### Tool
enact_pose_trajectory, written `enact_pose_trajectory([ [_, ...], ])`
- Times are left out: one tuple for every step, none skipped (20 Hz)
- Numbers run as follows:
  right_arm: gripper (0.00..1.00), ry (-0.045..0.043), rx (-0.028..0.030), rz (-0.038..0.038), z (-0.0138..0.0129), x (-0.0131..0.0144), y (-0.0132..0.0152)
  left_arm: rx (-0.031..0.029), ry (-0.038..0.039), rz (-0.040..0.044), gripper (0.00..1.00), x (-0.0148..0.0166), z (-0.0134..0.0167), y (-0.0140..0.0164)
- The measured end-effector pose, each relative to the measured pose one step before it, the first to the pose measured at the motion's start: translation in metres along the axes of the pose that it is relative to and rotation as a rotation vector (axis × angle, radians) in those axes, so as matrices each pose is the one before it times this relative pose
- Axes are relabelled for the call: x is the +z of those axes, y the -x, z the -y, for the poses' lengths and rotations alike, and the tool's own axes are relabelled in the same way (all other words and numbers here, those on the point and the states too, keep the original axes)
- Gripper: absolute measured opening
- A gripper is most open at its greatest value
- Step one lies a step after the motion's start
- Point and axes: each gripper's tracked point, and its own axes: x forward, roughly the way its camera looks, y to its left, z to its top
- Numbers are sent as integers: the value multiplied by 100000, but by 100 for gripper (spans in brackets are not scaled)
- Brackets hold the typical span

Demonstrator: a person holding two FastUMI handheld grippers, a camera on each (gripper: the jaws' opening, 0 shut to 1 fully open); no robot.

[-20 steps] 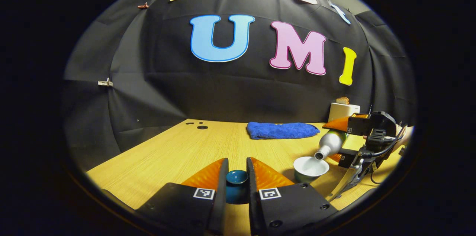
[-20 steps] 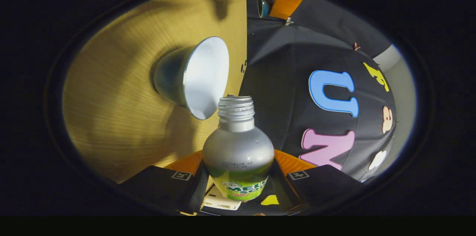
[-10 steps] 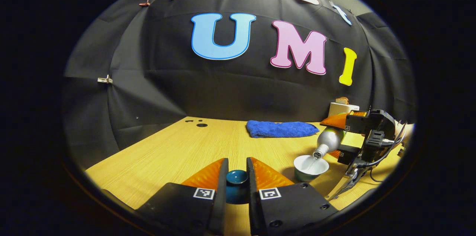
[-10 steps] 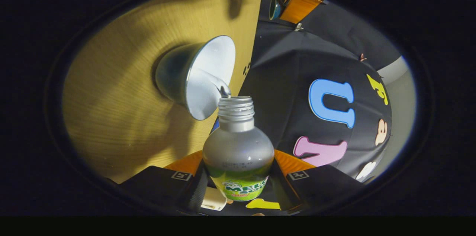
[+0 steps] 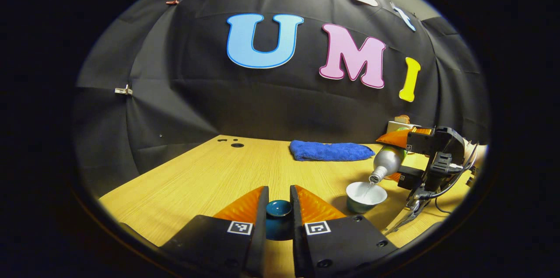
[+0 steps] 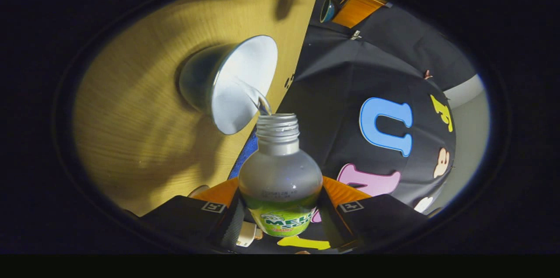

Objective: Open the teacup lid with one hand, grasp the water bottle and pour water into the teacup with the other hand; after pouring, place the water bottle on the coaster and then close the teacup lid.

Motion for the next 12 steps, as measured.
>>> enact_pose_trajectory([
  [78, 691, -764, 185, 92, 56, -3, -158, -24, -62, 29, -64, -2, -35],
  [78, 767, -691, 355, 72, -32, -10, 219, -169, -17, 29, 55, -79, -15],
  [78, 460, -762, 37, 87, 98, 32, 228, 4, 138, 29, 31, -87, 96],
  [78, 82, -513, 67, 25, -49, -23, 60, -146, 30, 29, 114, -34, 6],
  [78, -55, -280, -170, 117, -63, -3, 126, -73, -68, 29, -42, -60, 26],
  [78, 22, 16, -117, -12, -121, 11, 17, 22, 22, 29, -20, 10, 71],
  [78, 639, -178, -6, 293, -126, -52, -98, 60, 29, 29, -9, 2, -5],
  [78, 1071, -691, -174, 394, -139, 34, -229, 209, 48, 29, 51, -4, -21],
  [78, 1154, -934, 0, 383, -92, 15, -352, 413, -80, 29, 18, 76, 95],
  [78, 1061, -954, 75, 301, -135, 35, -181, 492, 33, 27, 47, 19, -69],
  [78, 634, -714, 33, 180, -7, -103, -66, 406, 17, 29, -16, -40, -5],
  [78, 315, -521, 353, 189, 22, -30, -65, 281, 97, 29, 49, 33, 8],
])
